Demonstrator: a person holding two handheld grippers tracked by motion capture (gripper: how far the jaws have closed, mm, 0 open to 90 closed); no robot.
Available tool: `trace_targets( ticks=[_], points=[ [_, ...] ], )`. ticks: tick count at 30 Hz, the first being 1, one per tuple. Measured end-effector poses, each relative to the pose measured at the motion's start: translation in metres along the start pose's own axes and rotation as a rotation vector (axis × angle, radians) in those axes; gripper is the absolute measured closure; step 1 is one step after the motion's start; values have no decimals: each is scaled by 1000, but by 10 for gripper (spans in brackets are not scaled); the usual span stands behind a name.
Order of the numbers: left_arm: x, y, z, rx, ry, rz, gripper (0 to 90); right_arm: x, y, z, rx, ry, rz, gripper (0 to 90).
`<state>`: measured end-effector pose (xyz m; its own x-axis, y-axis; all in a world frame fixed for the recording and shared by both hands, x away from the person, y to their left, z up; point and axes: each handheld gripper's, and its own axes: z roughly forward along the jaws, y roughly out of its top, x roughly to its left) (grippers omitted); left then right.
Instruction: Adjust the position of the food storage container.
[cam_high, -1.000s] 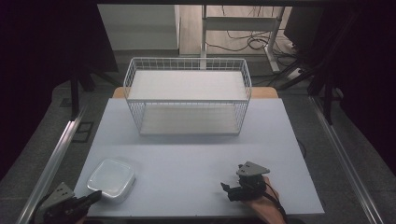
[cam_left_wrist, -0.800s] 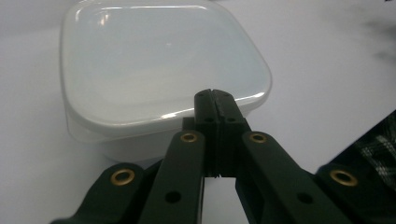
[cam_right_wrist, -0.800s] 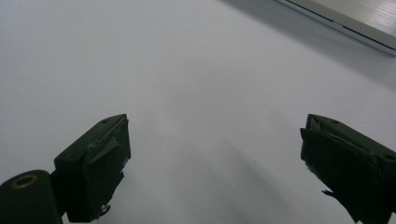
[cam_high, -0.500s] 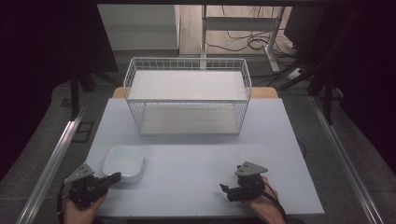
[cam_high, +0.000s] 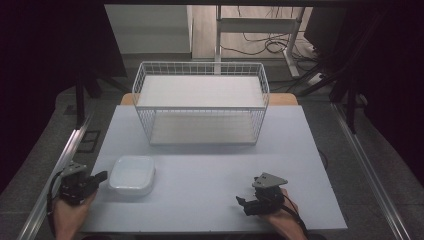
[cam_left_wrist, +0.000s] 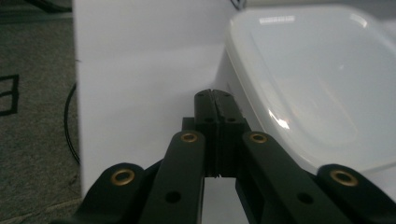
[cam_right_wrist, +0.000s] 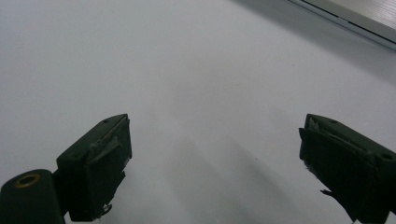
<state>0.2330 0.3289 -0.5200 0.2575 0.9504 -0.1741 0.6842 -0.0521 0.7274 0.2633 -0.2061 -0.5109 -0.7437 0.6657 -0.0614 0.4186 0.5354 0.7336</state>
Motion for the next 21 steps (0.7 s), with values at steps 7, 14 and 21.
trace_targets(
  ticks=[7, 14, 21],
  points=[
    [-24, 6, 16, 33, -41, 47, 900, -2, 1, -2, -21, -9, 7, 106],
    [-53, 19, 32, 36, -107, 87, 900, -5, 1, -2, -20, -11, 24, 107],
    [-87, 30, 51, 54, -176, 135, 900, -8, 1, -3, -19, -22, 35, 107]
  ],
)
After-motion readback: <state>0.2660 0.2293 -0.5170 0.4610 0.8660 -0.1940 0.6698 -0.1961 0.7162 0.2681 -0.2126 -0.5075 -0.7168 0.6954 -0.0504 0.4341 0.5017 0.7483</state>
